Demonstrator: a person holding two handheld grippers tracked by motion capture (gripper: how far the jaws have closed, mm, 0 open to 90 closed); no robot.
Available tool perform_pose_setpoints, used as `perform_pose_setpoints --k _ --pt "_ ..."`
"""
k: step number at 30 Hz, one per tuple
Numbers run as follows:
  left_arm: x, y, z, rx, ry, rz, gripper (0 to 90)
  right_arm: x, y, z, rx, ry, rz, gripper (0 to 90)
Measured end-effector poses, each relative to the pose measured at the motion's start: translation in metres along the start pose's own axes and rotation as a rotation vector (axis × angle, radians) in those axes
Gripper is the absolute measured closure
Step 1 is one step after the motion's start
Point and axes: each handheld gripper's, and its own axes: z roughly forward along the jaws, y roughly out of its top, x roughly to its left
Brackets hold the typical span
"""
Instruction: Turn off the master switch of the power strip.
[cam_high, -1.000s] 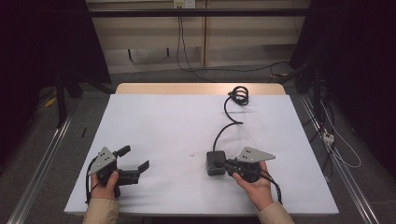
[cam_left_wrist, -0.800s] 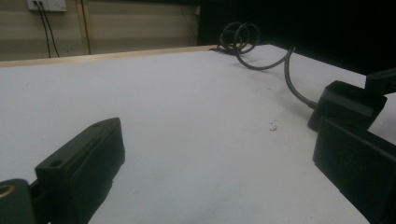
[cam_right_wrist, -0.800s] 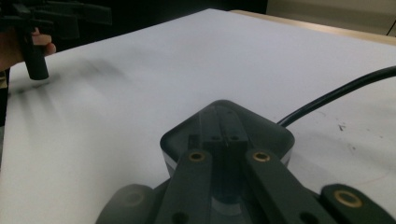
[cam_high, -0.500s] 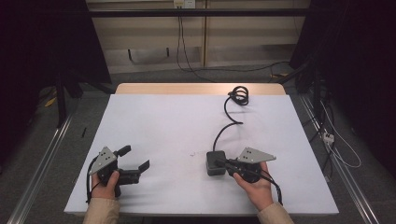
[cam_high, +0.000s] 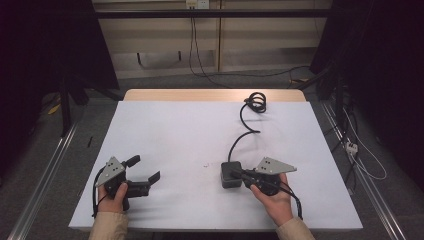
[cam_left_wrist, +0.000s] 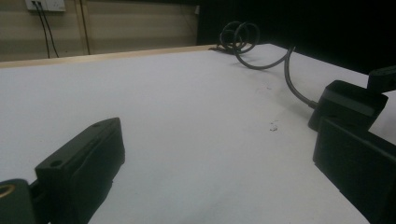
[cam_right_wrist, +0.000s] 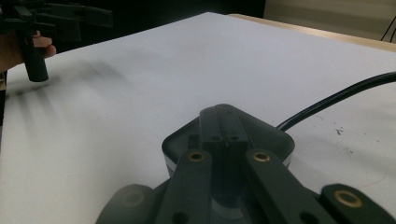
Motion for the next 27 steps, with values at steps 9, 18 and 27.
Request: perform_pose_setpoints --k 9,18,27 --pt "0.0004 0.0005 -0.0009 -0.006 0.005 -0.006 1.9 0.0008 0.0002 0.0009 -0.006 -0.003 0.0 90.0" --pt "0.0004 0.0003 -0.0011 -0.004 0.003 -0.003 1.9 -0.0004 0.0018 -0.0009 -0.029 0.002 0.034 89.4" --pt "0.0002 0.0003 -0.001 -0.002 0.002 -0.006 1.9 -0.0005 0.0029 -0.0007 -0.034 0.011 0.048 83.3"
